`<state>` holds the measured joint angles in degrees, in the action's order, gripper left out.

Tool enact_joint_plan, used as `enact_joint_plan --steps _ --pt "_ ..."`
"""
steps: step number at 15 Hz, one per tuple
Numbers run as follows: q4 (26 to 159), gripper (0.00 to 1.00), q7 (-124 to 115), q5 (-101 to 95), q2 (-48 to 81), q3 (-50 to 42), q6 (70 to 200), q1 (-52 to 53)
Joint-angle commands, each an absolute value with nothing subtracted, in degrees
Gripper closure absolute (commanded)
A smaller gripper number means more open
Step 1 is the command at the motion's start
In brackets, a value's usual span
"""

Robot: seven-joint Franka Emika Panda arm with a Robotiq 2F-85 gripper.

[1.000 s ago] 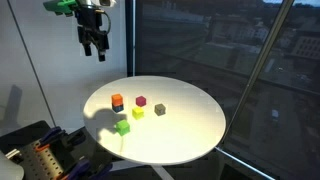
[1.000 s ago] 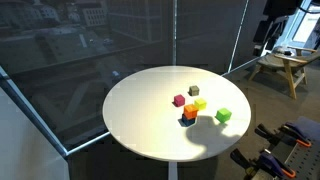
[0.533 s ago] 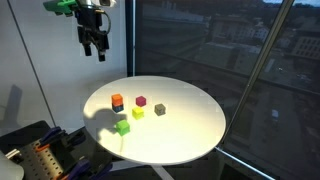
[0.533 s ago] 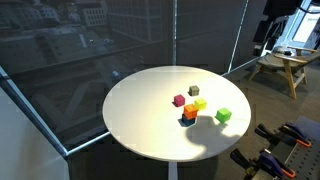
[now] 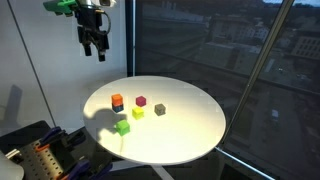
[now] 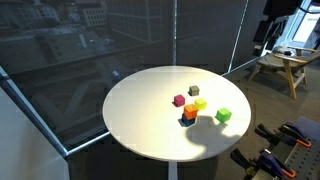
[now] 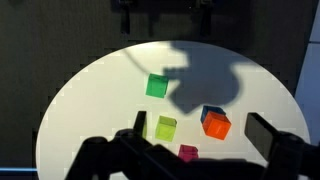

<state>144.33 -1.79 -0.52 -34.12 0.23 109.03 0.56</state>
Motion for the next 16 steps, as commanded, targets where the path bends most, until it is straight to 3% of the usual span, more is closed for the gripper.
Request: enact_joint_plan --steps 1,16 --pt "144.2 0.0 -1.7 -0.4 -34.1 0.4 108.9 0.4" --pt "143.0 0.0 -1.6 -0.4 -32.4 0.4 109.1 0.4"
